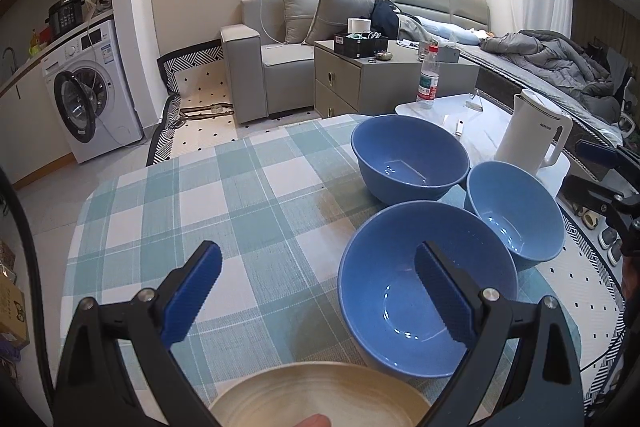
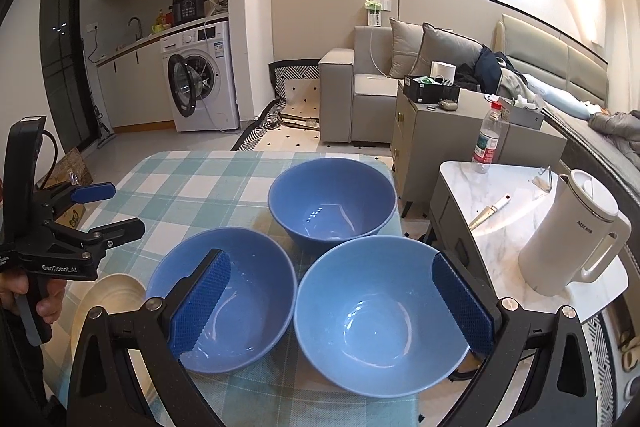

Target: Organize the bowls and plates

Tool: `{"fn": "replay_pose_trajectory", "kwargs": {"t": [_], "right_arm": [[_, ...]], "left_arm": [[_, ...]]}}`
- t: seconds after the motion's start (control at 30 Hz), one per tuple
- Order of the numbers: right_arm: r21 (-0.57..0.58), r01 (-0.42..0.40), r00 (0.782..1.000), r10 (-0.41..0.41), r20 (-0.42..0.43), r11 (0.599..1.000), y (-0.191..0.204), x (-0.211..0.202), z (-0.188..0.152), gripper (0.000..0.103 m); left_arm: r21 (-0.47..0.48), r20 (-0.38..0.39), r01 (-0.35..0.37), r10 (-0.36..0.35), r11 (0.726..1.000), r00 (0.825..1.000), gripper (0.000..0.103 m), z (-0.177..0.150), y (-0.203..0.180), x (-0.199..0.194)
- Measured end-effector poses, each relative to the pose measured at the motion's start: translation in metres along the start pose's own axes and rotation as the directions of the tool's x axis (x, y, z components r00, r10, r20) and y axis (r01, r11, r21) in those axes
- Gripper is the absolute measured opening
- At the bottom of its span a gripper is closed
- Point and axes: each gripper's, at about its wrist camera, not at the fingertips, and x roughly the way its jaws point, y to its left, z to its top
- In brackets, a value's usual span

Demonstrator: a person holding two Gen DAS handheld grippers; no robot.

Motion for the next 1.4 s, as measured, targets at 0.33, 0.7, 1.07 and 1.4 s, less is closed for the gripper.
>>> {"fn": "replay_pose_trajectory", "kwargs": {"t": [0.33,0.7,1.07,1.4], "right_arm": [[0.026,0.022,1.0,-0.022,-0.019,0.999,-0.015,0.016,0.01,0.102],[0.05,0.026,0.999,-0.025,-0.035,0.998,-0.03,0.036,0.022,0.102],[0.086,0.028,0.998,-0.023,-0.05,0.996,-0.045,0.043,0.027,0.102],[0.086,0.036,0.998,-0.031,-0.048,0.996,-0.049,0.042,0.035,0.102]], "left_arm": [[-0.01,-0.017,0.01,-0.01,1.0,1.0,0.098,0.014,0.003,0.018],[0.005,-0.029,0.009,-0.008,1.0,1.0,0.098,0.032,-0.002,0.039],[0.025,-0.048,0.021,-0.02,0.999,0.999,0.098,0.04,-0.013,0.047],[0.026,-0.049,0.022,-0.021,0.999,0.999,0.098,0.043,-0.013,0.048]]}}
